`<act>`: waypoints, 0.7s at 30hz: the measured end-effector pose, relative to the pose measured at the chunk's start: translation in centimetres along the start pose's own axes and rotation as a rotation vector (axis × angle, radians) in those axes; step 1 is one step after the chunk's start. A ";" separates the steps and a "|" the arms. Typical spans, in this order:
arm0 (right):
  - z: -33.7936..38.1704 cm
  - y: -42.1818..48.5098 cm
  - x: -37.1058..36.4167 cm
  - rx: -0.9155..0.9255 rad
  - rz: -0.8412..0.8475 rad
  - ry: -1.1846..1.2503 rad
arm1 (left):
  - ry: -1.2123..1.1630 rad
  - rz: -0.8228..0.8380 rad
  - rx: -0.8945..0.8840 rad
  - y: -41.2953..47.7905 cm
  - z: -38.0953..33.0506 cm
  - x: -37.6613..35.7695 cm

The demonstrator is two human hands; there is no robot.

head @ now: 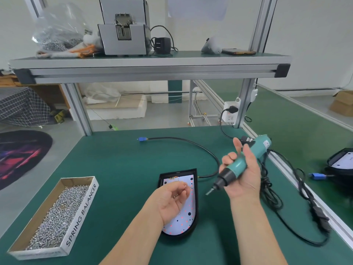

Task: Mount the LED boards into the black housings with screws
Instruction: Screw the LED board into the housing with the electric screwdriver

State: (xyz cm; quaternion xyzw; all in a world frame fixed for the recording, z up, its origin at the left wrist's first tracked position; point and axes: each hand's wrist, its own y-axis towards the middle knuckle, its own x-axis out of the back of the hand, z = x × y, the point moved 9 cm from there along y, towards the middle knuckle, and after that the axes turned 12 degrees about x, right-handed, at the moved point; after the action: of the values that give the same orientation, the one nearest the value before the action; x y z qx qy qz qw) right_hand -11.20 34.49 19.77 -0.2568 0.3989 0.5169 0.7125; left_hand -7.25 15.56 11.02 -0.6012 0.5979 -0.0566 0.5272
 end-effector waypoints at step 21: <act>-0.1 -0.5 -3.1 0.410 -0.148 -0.365 | 0.021 0.060 0.043 0.0 0.5 -0.6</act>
State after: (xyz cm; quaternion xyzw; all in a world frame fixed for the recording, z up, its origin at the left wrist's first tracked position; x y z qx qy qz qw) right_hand -11.19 32.64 22.28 -0.0386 0.3405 0.4099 0.8453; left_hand -7.11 16.29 11.12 -0.5709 0.6196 -0.0600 0.5353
